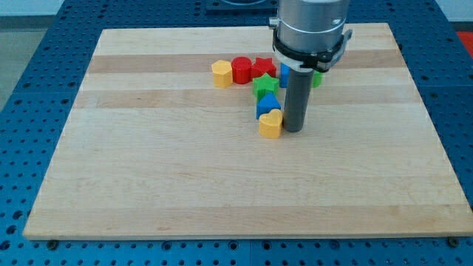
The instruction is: Move your arm towards the green circle
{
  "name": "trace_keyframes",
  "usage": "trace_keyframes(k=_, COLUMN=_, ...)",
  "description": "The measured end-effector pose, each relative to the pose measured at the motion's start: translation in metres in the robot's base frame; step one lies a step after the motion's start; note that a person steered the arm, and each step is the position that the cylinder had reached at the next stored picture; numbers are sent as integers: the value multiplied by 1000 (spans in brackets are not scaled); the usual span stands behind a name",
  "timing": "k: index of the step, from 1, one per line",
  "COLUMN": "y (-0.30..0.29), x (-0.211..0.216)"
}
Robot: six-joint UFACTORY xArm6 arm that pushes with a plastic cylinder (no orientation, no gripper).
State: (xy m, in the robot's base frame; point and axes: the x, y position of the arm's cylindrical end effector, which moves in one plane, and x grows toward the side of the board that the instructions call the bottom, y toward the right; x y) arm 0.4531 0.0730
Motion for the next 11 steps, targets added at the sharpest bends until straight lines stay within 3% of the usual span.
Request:
trace_keyframes(k=3, y=24, x=0)
trace_keyframes(k=6, y=25, x=-91)
trace_keyframes(k=8, y=23, x=-113)
trace_keyframes(k=11, y=80, x=-118)
